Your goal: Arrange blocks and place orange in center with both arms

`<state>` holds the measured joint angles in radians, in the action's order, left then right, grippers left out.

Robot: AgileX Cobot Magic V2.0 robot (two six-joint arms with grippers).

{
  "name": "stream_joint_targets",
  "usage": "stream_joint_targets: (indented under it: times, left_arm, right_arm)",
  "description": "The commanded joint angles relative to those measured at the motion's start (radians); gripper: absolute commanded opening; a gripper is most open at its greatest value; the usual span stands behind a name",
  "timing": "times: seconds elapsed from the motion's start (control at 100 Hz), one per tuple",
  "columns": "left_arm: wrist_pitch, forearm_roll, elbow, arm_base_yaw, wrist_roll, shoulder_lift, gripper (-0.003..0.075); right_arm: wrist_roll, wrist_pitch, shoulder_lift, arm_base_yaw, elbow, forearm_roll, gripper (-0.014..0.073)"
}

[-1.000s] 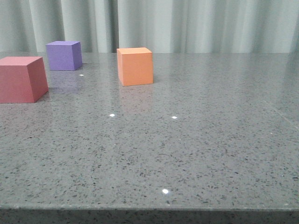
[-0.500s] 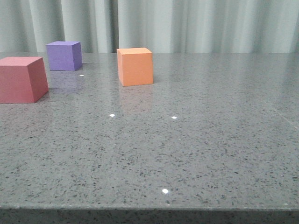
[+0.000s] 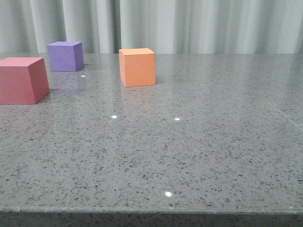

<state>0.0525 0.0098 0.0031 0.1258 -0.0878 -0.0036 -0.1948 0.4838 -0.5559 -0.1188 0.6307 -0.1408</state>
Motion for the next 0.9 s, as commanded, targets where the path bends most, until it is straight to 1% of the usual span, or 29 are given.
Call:
stream_joint_targets:
  times: [0.0,0.34,0.52,0.59,0.7,0.79,0.89]
  left_arm:
    - [0.08,0.001,0.042,-0.002,-0.009,-0.037,-0.002]
    - [0.089,0.001,0.042,-0.002,-0.009,-0.037,-0.002]
    - [0.076,-0.068,-0.004,-0.002,-0.009,-0.035,-0.002]
    - [0.019,-0.092,-0.065,-0.002,-0.009,-0.022,-0.002]
    - [-0.143,-0.116,-0.202,-0.002,-0.009,0.03,-0.002]
    - [-0.275,-0.116,-0.34,-0.002,-0.009,0.112,-0.002]
    - [-0.412,-0.116,-0.498,-0.002,-0.009,0.245,-0.002]
  right_arm:
    - [0.0,-0.084,-0.001,0.008,0.026,-0.009,-0.0069]
    - [0.0,-0.084,-0.001,0.008,0.026,-0.009,-0.0069]
    - [0.0,-0.084,-0.001,0.008,0.026,-0.009,-0.0069]
    - [0.0,-0.084,-0.001,0.008,0.026,-0.009,-0.0069]
    - [0.0,-0.084,-0.001,0.008,0.026,-0.009,-0.0069]
    - [0.0,-0.084,-0.001,0.008,0.026,-0.009,-0.0069]
    - [0.0,-0.084,-0.001,0.008,0.026,-0.009,-0.0069]
